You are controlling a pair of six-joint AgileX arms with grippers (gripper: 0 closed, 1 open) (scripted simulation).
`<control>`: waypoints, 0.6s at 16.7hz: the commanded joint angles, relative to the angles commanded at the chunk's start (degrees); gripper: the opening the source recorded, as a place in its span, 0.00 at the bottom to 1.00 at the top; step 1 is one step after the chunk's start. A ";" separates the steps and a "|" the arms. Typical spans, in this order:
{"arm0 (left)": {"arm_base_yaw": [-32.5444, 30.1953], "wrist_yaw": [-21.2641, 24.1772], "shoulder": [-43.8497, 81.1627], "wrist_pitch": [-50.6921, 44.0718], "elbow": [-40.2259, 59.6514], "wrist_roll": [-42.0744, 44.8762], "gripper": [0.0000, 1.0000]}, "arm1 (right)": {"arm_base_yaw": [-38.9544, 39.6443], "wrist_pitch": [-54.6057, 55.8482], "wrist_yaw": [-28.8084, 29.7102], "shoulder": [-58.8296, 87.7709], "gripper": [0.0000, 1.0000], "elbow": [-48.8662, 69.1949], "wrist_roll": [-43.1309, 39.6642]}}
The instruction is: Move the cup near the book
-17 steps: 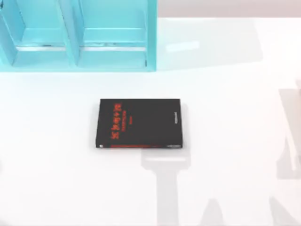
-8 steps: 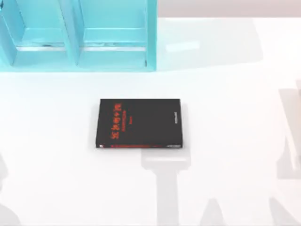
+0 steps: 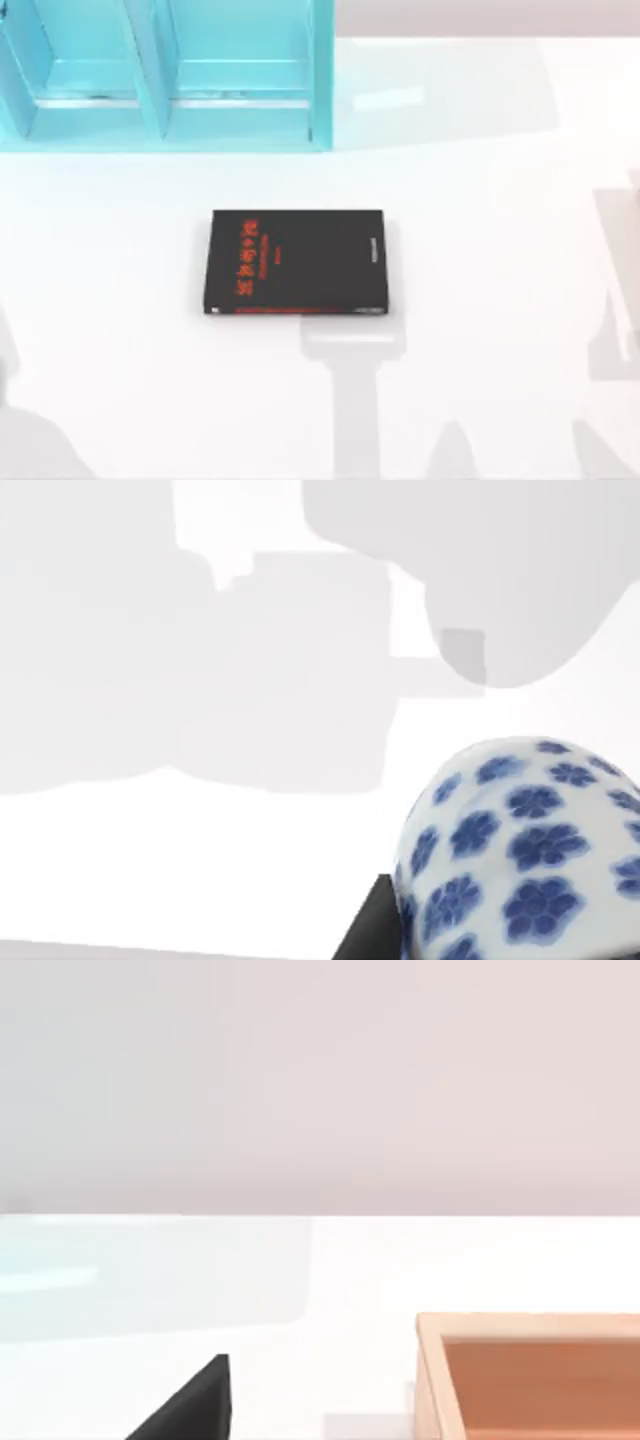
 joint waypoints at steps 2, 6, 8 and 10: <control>-3.03 -0.01 0.53 -0.77 1.13 -7.34 0.00 | 0.00 0.00 0.00 0.00 1.00 0.00 0.00; -11.28 0.07 1.80 -2.89 3.35 -26.80 0.00 | 0.00 0.00 0.00 0.00 1.00 0.00 0.00; -16.13 0.19 2.48 -4.15 4.33 -38.70 0.00 | 0.00 0.00 0.00 0.00 1.00 0.00 0.00; -21.38 0.39 3.09 -5.47 5.20 -52.20 0.00 | 0.00 0.00 0.00 0.00 1.00 0.00 0.00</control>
